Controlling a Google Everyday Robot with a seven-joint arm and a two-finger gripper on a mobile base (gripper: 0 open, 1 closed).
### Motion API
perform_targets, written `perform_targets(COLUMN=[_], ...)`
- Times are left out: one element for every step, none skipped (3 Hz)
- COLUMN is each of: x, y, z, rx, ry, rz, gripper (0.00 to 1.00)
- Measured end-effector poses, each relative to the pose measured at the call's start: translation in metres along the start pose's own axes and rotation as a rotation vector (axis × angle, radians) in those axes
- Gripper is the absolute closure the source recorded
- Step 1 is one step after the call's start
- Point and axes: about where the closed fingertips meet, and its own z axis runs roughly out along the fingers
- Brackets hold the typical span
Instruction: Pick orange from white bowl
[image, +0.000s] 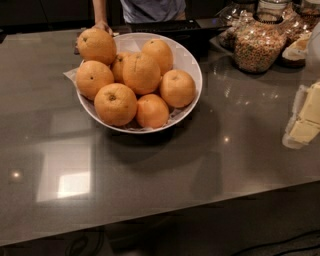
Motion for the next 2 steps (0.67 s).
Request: perform_targets(x=[0.0,-0.0046], y=[0.0,-0.0042], z=[0.0,-0.0018], rx=[0.0,-0.003], ry=[0.0,0.008], rz=[0.0,0.007], gripper=[0.0,0.0])
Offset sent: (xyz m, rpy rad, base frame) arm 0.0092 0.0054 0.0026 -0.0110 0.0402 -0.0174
